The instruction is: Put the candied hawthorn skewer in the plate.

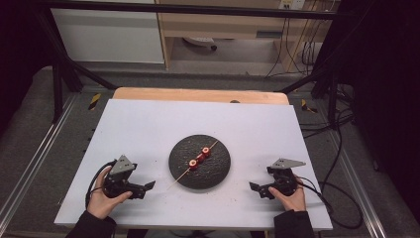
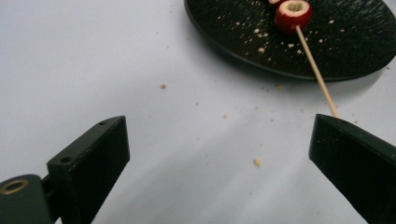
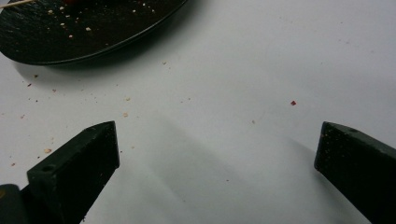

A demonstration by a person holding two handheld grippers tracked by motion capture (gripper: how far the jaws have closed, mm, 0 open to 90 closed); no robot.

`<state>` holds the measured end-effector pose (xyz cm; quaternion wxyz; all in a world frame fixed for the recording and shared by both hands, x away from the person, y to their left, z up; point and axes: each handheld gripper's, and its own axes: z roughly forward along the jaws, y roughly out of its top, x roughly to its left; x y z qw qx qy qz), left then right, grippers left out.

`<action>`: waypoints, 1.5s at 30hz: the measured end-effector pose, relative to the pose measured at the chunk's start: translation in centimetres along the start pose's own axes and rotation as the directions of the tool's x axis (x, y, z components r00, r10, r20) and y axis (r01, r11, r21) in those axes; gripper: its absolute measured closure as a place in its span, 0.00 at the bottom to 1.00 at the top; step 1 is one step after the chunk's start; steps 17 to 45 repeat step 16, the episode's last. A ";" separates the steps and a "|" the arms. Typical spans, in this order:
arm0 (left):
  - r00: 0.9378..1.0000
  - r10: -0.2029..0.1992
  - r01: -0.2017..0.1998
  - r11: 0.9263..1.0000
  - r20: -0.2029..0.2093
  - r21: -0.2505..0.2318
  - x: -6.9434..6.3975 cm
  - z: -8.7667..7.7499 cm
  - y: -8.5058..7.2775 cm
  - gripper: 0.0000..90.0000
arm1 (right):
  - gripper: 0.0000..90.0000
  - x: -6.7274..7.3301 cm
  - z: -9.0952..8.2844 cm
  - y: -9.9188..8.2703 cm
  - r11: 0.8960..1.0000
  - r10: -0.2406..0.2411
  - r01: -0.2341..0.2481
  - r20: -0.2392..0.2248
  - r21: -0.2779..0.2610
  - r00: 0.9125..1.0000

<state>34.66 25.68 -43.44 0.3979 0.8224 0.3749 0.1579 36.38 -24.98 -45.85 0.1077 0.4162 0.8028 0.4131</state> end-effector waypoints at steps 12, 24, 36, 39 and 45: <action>1.000 -0.016 0.016 1.000 -0.009 0.005 1.2 -0.2 -1.9 0.05 | 0.01 0.0 -0.1 0.0 1.000 -0.006 0.006 -0.004 -0.004 1.000; 1.000 -0.012 0.012 1.000 -0.009 0.023 1.1 0.0 -2.0 0.05 | 0.01 0.0 -0.1 0.0 1.000 -0.006 0.006 -0.005 -0.002 1.000; 1.000 -0.012 0.012 1.000 -0.009 0.023 1.1 0.0 -2.0 0.05 | 0.01 0.0 -0.1 0.0 1.000 -0.006 0.006 -0.005 -0.002 1.000; 1.000 -0.012 0.012 1.000 -0.009 0.023 1.1 0.0 -2.0 0.05 | 0.01 0.0 -0.1 0.0 1.000 -0.006 0.006 -0.005 -0.002 1.000; 1.000 -0.012 0.012 1.000 -0.009 0.023 1.1 0.0 -2.0 0.05 | 0.01 0.0 -0.1 0.0 1.000 -0.006 0.006 -0.005 -0.002 1.000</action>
